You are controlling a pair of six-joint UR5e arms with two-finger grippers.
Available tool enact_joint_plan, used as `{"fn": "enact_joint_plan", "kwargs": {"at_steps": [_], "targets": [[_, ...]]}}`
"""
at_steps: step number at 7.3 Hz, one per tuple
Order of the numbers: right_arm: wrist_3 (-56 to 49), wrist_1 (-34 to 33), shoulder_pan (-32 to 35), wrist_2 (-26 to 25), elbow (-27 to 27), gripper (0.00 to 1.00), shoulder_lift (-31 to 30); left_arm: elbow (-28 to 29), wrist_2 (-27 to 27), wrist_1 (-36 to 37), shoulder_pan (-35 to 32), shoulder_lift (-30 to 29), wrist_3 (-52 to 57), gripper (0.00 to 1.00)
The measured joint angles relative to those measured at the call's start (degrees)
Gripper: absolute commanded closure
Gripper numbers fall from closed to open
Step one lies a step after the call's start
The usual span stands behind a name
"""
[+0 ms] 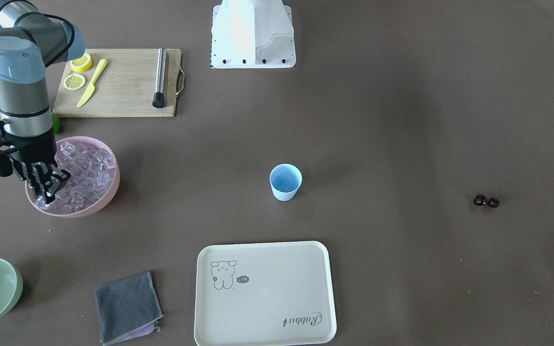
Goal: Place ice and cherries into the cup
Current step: 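Carry the ice cube with the right gripper over the light-blue cup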
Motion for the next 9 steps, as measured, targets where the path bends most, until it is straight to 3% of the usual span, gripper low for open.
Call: {"fn": "enact_joint_plan", "kwargs": {"at_steps": [2,4,9], "targets": [[-0.3,-0.1,0.3,0.1,2.8,1.00,2.4,-0.2,-0.1,0.0,0.0,-0.1,0.0,0.02],[-0.3,-1.7,-0.6,-0.1,2.7,1.00,10.7,-0.5,-0.2,-0.9,0.0,-0.1,-0.2,0.02],[-2.5,-1.7,-8.4,-3.8,-5.3,1.00,29.4,-0.6,-0.7,-4.1,-0.1,1.0,-0.1,0.02]]}}
